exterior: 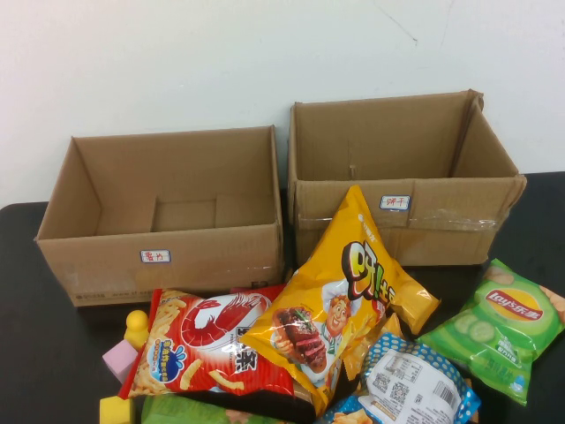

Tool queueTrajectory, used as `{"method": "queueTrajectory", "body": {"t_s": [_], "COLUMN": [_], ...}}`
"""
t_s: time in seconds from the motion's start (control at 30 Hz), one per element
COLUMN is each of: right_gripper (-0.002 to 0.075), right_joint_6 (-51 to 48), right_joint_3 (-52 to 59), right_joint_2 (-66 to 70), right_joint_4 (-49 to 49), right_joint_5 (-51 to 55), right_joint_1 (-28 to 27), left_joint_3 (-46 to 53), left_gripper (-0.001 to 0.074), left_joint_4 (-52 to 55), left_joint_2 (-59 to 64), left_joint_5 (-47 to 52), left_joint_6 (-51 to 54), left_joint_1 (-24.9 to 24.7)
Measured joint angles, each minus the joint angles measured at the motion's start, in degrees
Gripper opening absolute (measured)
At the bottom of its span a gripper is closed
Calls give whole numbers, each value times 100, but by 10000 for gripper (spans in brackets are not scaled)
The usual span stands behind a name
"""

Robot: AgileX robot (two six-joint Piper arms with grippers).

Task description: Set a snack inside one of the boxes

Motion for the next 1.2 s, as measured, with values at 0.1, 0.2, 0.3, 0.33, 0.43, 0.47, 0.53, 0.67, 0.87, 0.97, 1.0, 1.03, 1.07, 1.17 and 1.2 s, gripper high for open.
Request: {"method": "queueTrajectory", "body": {"t_s": [0.1, 0.2, 0.3, 0.33, 0.43, 0.47, 0.53, 0.67, 0.87, 0.97, 1.0, 1.03, 1.07, 1.17, 1.2], "right_gripper": [-1, -1, -1, -1, -1, -1, -1, -1, -1, -1, -1, -1, -1, -1, -1], "right_joint_6": [0, 0, 0, 0, 0, 0, 0, 0, 0, 0, 0, 0, 0, 0, 0], "right_joint_3": [0, 0, 0, 0, 0, 0, 0, 0, 24, 24, 24, 24, 24, 24, 24], "right_joint_2": [0, 0, 0, 0, 0, 0, 0, 0, 0, 0, 0, 0, 0, 0, 0], "right_joint_4": [0, 0, 0, 0, 0, 0, -26, -57, -100, -116, -126, -126, -137, -137, -137], "right_joint_5": [0, 0, 0, 0, 0, 0, 0, -38, -895, -1956, -2277, -2683, -3074, -4058, -4388], "right_joint_1": [0, 0, 0, 0, 0, 0, 0, 0, 0, 0, 0, 0, 0, 0, 0], "left_joint_3": [0, 0, 0, 0, 0, 0, 0, 0, 28, 28, 28, 28, 28, 28, 28], "left_gripper": [-1, -1, -1, -1, -1, -1, -1, -1, -1, -1, -1, -1, -1, -1, -1], "left_joint_4": [0, 0, 0, 0, 0, 0, 0, 0, 0, 9, 9, 9, 9, 9, 9], "left_joint_2": [0, 0, 0, 0, 0, 0, 0, 0, 0, 0, 0, 0, 0, 0, 0], "left_joint_5": [0, 0, 0, 0, 0, 0, 0, -31, -969, -1915, -2252, -2528, -2859, -3668, -3858], "left_joint_6": [0, 0, 0, 0, 0, 0, 0, 0, 0, 0, 0, -11, -36, -162, -172], "left_joint_1": [0, 0, 0, 0, 0, 0, 0, 0, 0, 0, 0, 0, 0, 0, 0]}}
